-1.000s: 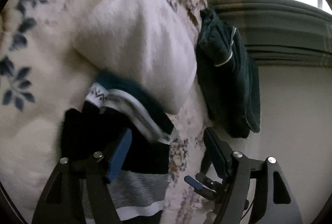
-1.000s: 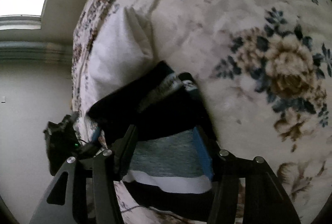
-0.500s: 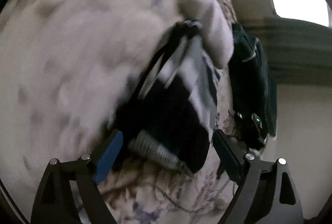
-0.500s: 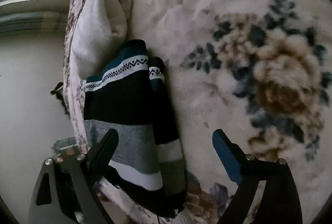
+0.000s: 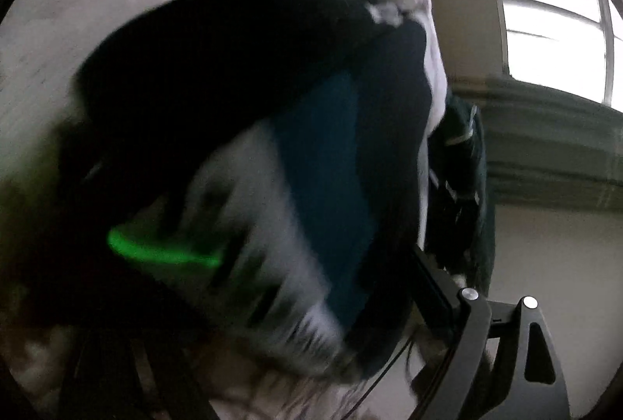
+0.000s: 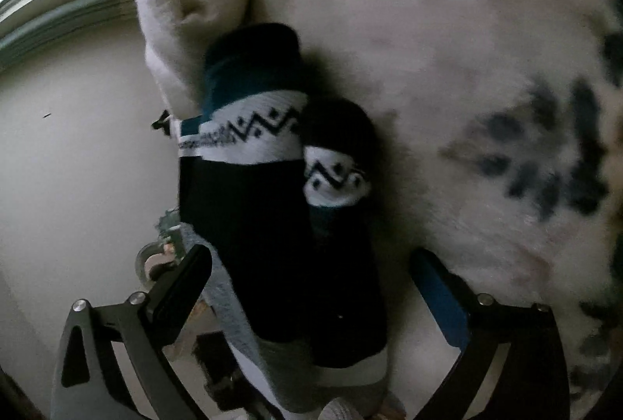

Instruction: Fold small clothes

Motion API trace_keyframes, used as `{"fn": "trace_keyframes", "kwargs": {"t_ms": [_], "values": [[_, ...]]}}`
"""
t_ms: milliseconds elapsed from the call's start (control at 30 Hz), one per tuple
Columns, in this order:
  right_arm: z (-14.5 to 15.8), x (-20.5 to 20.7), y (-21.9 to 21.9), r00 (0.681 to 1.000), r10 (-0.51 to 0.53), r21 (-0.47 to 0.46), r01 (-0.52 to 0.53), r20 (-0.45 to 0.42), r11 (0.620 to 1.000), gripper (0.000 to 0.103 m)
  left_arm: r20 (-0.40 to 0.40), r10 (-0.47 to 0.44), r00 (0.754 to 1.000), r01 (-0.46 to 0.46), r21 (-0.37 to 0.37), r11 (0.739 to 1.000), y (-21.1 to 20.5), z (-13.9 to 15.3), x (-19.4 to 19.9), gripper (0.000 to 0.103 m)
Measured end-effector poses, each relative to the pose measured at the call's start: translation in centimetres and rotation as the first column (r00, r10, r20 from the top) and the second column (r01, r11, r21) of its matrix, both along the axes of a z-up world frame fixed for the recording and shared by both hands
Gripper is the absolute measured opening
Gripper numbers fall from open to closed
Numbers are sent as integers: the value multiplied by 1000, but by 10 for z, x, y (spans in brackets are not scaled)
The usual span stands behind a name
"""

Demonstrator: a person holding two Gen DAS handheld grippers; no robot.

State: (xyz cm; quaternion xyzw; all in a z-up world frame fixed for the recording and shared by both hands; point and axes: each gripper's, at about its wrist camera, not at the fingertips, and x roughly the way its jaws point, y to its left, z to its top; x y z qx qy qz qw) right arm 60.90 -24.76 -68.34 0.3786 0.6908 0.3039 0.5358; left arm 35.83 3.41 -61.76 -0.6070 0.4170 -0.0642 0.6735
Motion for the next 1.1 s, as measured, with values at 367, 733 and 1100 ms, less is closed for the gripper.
{"fn": "trace_keyframes", "kwargs": {"t_ms": [367, 733, 1100], "values": [[2, -17, 36, 998, -56, -57, 57, 27, 997, 27, 49, 87, 995, -90, 57, 994, 40, 35, 25, 31], [58, -163, 33, 969, -232, -30, 235, 82, 972, 18, -10, -188, 982, 188, 135, 973, 109, 73, 21, 29], [52, -361, 92, 940, -322, -203, 296, -113, 933, 24, -233, -430, 872, 455, 65, 888, 135, 26, -21, 62]]}}
